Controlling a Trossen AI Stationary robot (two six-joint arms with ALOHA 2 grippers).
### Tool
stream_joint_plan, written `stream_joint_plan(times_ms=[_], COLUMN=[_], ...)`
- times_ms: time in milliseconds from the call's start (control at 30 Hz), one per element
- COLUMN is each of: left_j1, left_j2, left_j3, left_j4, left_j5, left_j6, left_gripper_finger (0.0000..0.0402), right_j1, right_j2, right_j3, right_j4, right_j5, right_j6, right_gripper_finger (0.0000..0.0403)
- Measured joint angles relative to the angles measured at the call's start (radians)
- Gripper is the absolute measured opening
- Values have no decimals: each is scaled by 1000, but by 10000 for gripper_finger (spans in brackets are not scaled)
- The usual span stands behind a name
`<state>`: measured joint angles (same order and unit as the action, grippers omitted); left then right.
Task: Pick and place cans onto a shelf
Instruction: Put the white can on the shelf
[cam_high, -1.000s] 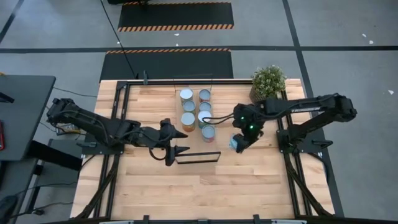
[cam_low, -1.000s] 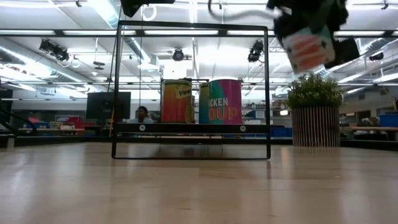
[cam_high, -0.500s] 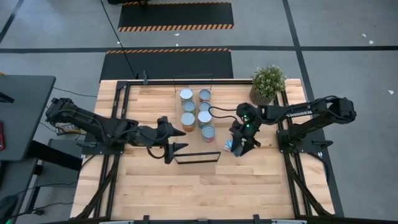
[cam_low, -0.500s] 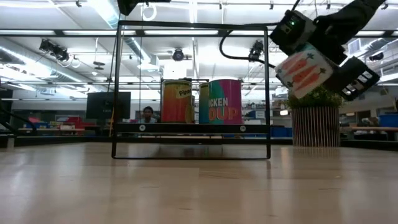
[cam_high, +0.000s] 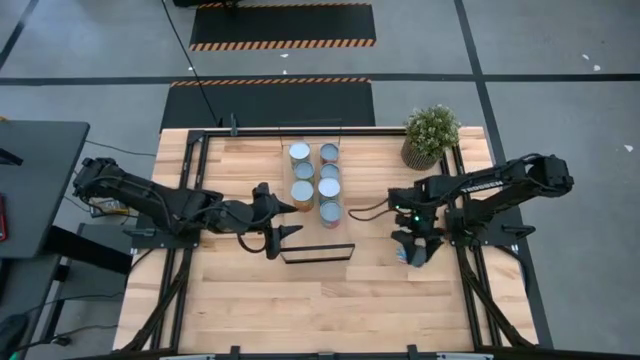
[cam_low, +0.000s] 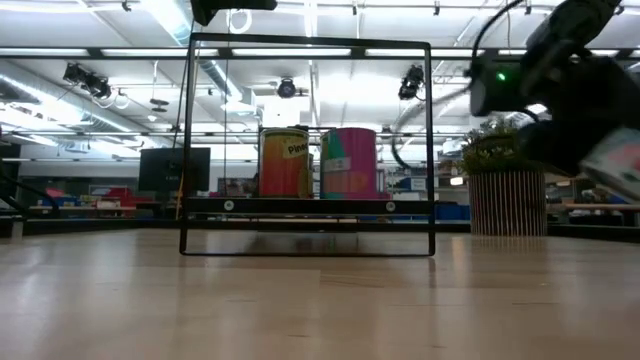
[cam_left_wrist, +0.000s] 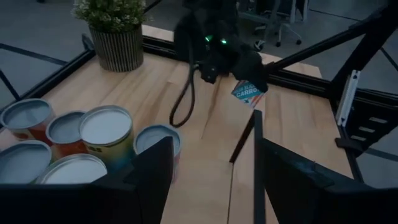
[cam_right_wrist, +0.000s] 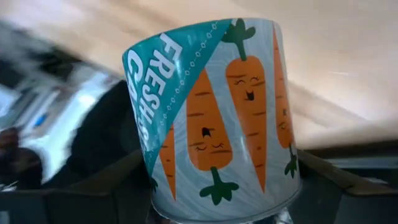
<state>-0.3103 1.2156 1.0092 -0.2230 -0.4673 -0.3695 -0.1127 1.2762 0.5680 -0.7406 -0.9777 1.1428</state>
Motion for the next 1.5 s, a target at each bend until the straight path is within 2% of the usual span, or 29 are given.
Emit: stream_joint_plan(times_ms=[133, 300, 567, 700, 933, 1267, 1367, 1500], left_j1=[0, 0, -8, -8, -8, -13, -13, -13], left_j2=[0, 0, 0, 0, 0, 0, 0, 0], left_j3=[0, 0, 0, 0, 0, 0, 0, 0], left_j4=[0, 6, 4, 3, 1, 0, 0, 0], left_j5=[-1, 0, 1, 1, 1, 37, 39, 39], left_j6=[0, 19, 15, 15, 14, 15, 14, 14], left_gripper_finger=[233, 233, 233, 233, 233, 233, 233, 233], right_j1=[-5, 34, 60, 65, 73, 57, 60, 113], right_j2=[34, 155, 273, 311, 363, 242, 154, -11], right_j3=[0, 0, 0, 0, 13, 203, 243, 248], right_j4=[-199, -355, -337, -318, -294, -438, -475, -459], right_j5=[28, 42, 50, 96, 115, 383, 476, 541], right_j6=[-133, -258, -378, -418, -406, -442, -456, -418], right_gripper_finger=[295, 295, 299, 319, 357, 357, 358, 358])
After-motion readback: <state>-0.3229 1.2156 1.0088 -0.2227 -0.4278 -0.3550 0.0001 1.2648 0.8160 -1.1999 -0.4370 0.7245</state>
